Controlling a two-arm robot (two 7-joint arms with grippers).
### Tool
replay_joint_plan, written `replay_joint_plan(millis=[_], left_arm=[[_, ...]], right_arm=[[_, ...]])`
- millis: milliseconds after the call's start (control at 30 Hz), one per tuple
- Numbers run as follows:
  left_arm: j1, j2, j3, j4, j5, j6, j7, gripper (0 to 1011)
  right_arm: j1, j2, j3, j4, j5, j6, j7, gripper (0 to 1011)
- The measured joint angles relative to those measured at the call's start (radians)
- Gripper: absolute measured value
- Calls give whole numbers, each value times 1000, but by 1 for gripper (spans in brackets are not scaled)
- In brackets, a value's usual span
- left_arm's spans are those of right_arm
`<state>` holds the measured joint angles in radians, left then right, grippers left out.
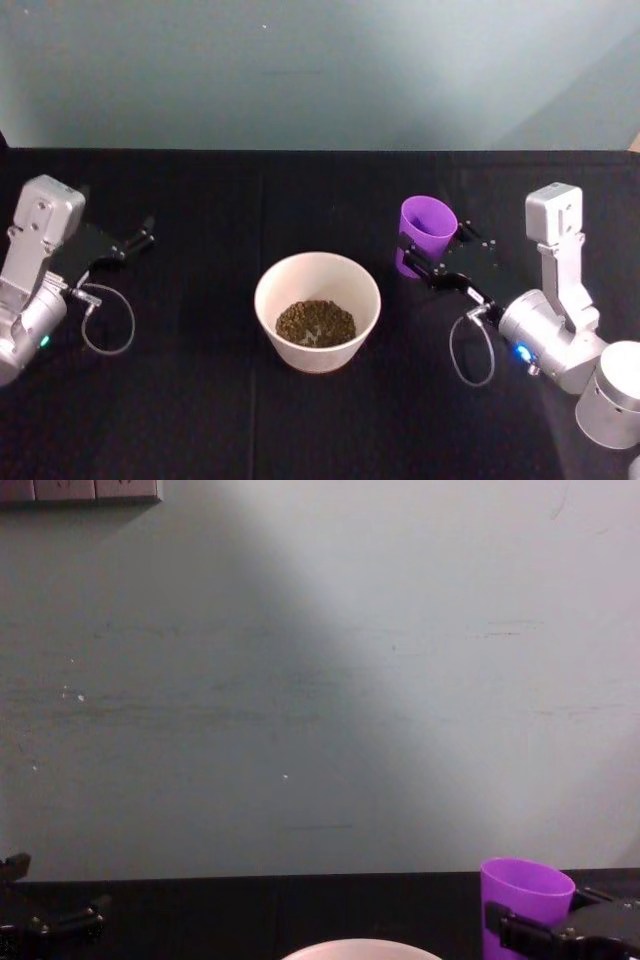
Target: Pick up the cup and pour the mung beans from the cup into the bowl.
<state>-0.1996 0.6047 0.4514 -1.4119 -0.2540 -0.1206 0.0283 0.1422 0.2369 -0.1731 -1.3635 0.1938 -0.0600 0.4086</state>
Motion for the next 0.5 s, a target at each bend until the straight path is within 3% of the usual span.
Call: replay_joint_plan(millis=[500], left_arm=[[0, 0, 0, 0, 0, 0, 0, 1000]], right_arm=[[17, 13, -44, 42, 21, -19, -23, 729]])
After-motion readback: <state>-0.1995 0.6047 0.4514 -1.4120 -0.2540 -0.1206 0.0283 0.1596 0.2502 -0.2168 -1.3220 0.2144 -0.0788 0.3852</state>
